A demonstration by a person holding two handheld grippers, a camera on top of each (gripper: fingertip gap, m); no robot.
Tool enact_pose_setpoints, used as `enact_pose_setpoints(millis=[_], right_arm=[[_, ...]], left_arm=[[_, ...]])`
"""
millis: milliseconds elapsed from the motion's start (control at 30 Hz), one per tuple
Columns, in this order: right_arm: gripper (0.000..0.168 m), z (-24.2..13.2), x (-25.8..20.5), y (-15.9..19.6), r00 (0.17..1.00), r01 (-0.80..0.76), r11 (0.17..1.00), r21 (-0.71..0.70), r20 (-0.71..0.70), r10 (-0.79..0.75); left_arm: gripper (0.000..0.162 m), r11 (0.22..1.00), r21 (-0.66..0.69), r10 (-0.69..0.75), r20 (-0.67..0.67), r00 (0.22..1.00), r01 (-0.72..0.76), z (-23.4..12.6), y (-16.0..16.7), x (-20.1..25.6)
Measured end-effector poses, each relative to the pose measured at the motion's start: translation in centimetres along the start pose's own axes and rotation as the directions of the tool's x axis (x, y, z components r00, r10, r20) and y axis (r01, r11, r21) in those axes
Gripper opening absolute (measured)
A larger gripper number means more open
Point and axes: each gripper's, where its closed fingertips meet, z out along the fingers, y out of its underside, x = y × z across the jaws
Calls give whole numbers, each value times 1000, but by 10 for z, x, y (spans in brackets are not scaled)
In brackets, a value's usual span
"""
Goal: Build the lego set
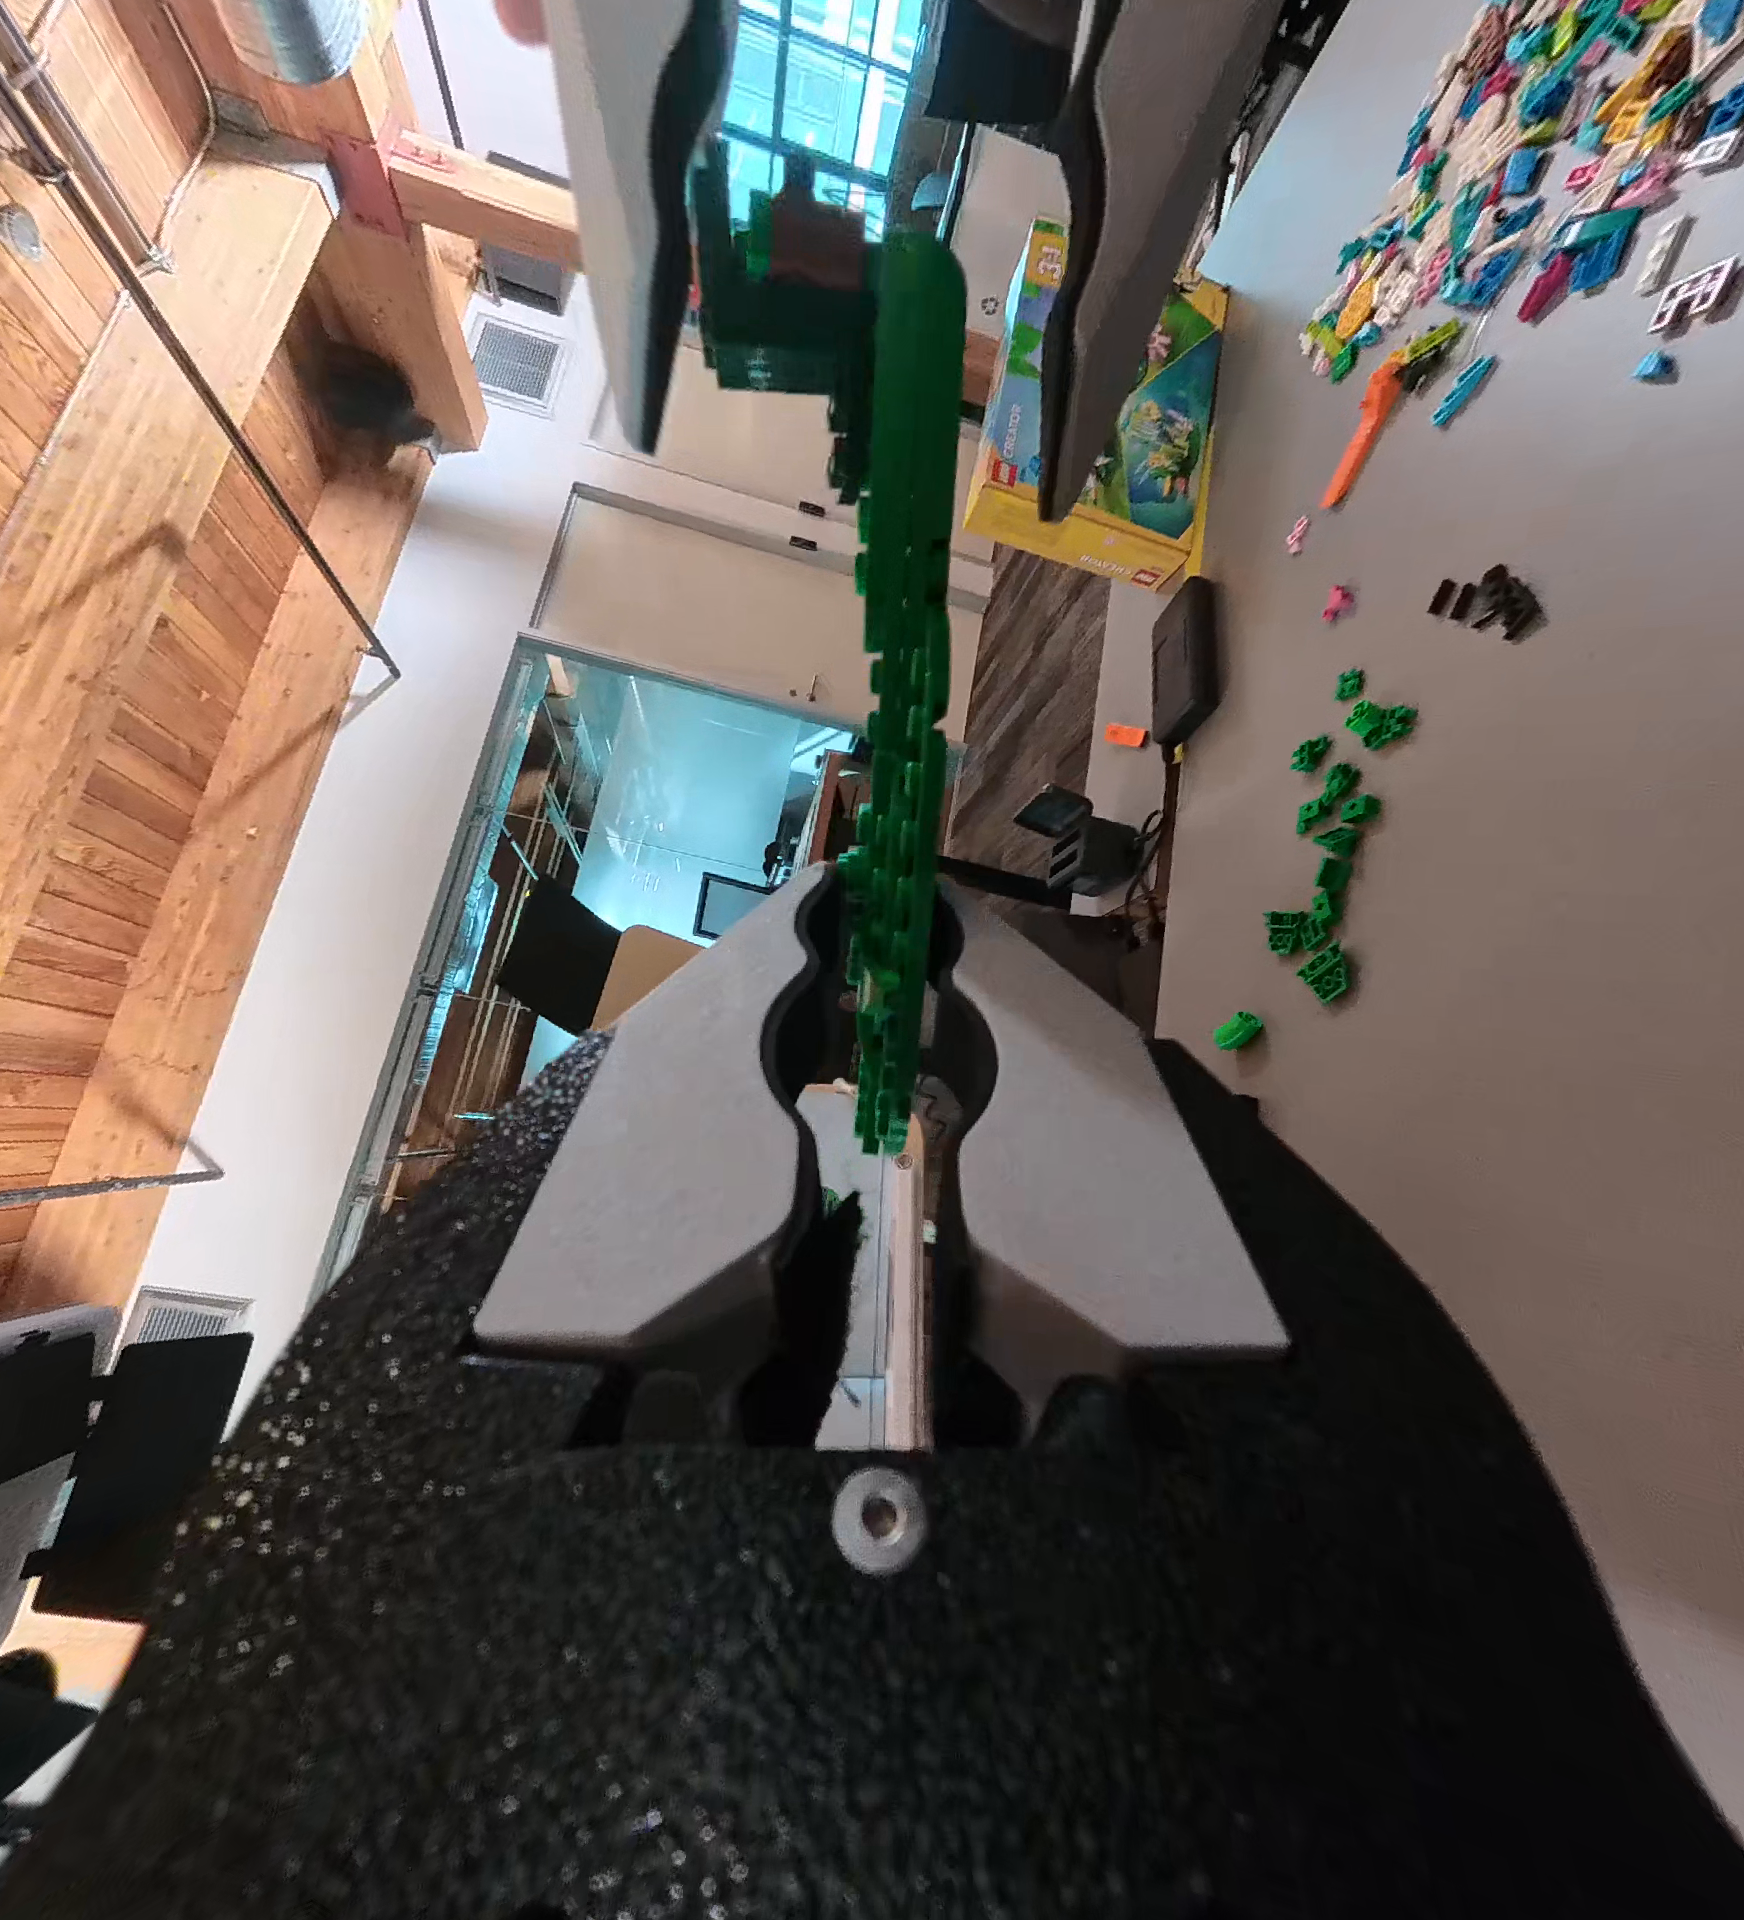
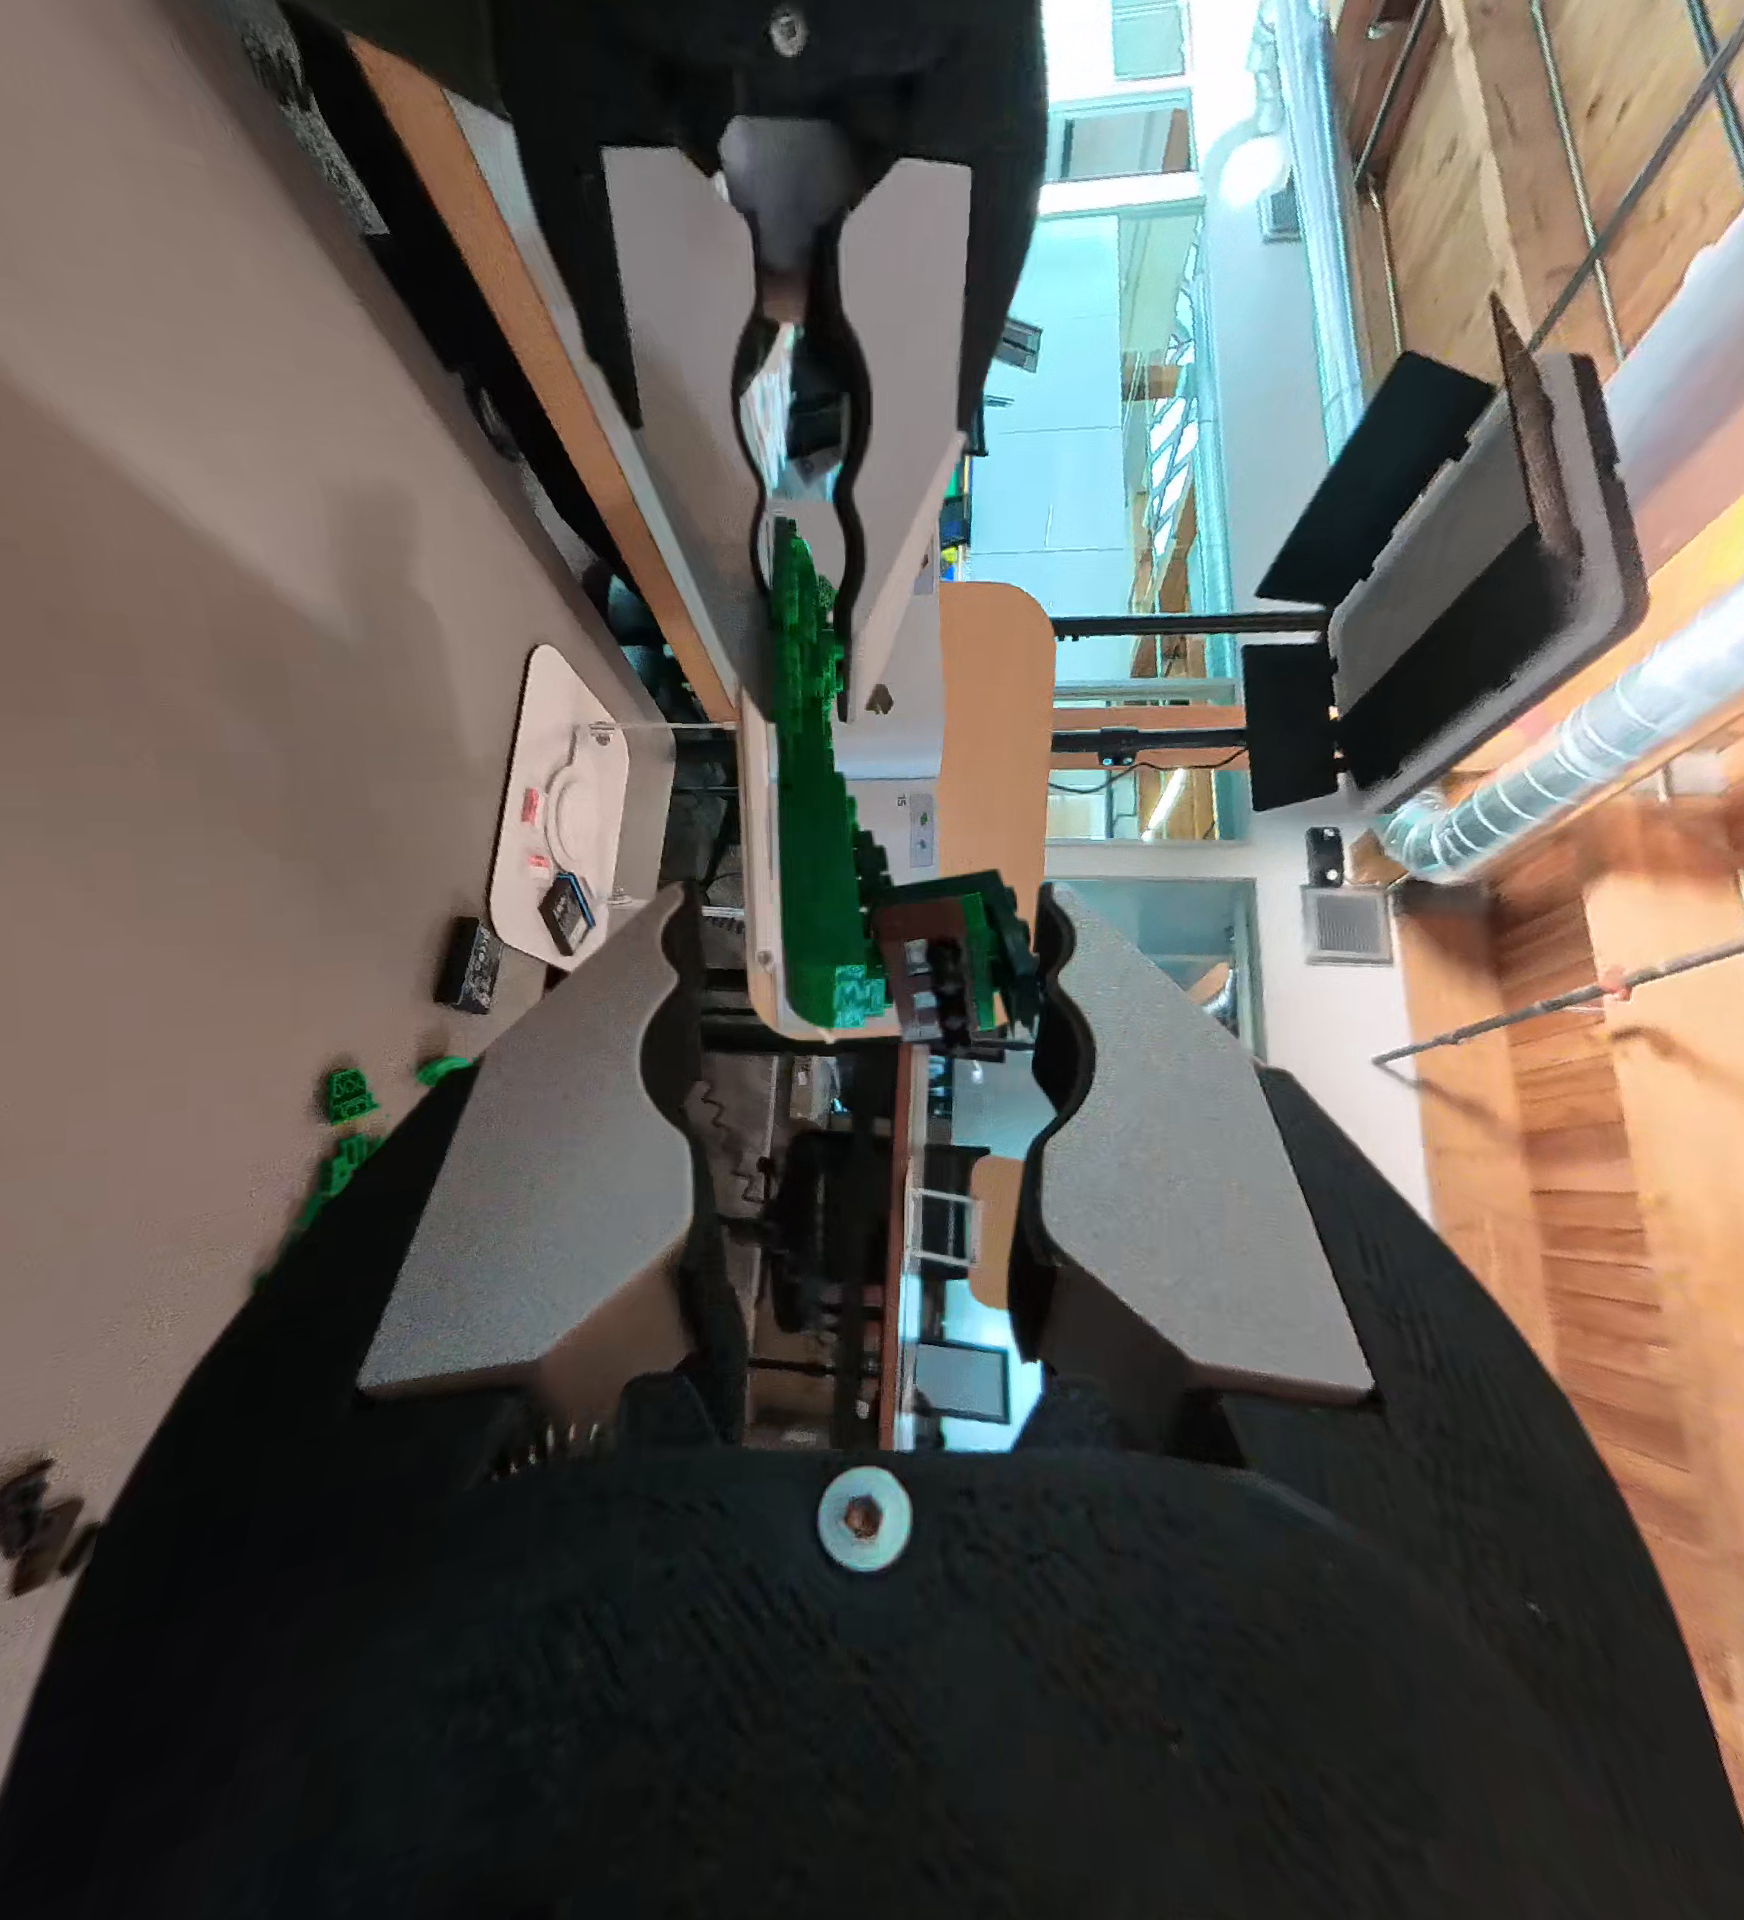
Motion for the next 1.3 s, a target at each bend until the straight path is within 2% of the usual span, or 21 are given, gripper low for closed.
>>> enact_pose_setpoints(millis=[233, 867, 1300], right_arm=[[45, -2, 5, -4, 999, 13, 1000, 6, -38, -13], [44, 8, -6, 1, 1000, 12, 999, -53, 27, -11], [45, 9, -3, -1, 999, 39, 998, -52, -5, -40]], left_arm=[[12, 1000, 3, -28, -33, 999, 29, -4, 1, 2], [12, 998, -33, -53, -94, 994, 50, -1, 7, 11], [12, 999, -7, -32, -72, 997, 32, -1, 9, 8]])
